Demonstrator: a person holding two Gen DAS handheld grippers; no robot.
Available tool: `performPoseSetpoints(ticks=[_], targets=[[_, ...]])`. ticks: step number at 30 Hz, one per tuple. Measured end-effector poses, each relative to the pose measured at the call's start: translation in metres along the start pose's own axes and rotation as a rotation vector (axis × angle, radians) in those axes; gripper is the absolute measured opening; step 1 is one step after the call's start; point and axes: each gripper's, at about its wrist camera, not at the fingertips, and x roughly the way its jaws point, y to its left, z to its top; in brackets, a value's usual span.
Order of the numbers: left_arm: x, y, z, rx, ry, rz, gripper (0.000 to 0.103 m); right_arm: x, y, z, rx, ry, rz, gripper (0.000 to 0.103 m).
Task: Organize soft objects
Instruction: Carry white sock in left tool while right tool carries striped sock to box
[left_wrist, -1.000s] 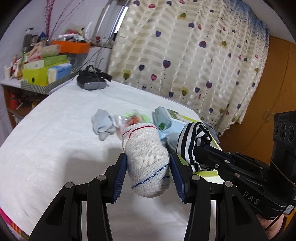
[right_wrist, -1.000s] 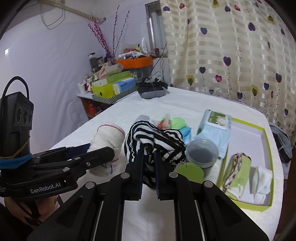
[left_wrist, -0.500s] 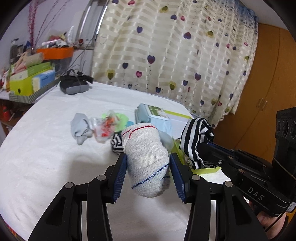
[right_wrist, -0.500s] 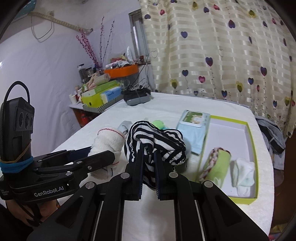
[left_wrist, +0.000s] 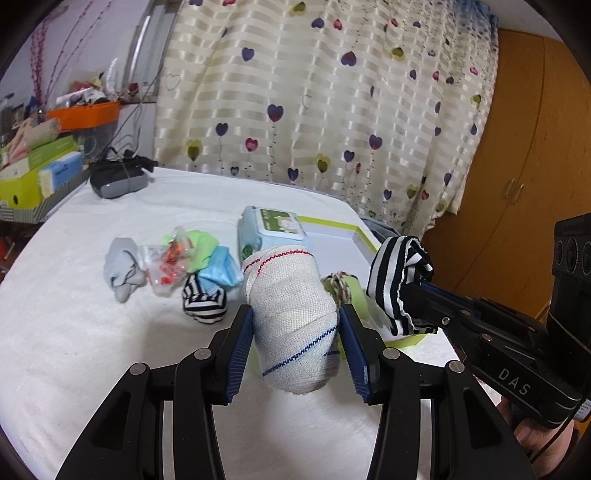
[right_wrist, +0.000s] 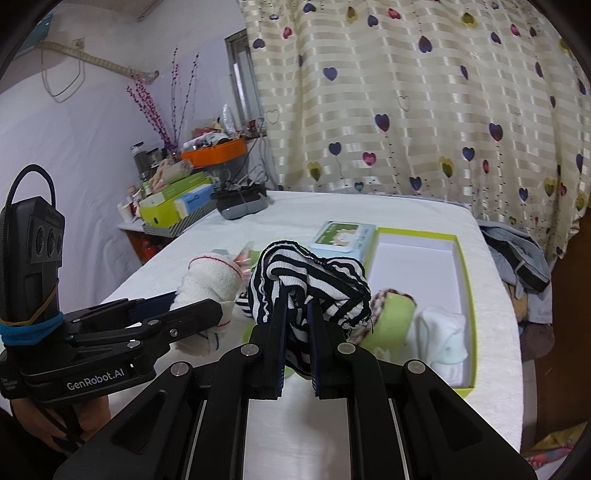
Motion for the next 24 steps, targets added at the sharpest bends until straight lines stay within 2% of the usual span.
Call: performPoseSetpoints(ticks=[9, 24], targets=[[0.012, -0.012, 0.006, 0.017, 0.009, -0.025, 0.046, -0.003, -0.022, 0.002, 0.031, -0.005, -0.041, 0.011], [0.03, -0.027, 0.011, 0.038, 0.028, -0.059, 0.046, -0.002, -0.084, -0.005, 0.129, 0.013, -0.149, 0.011]])
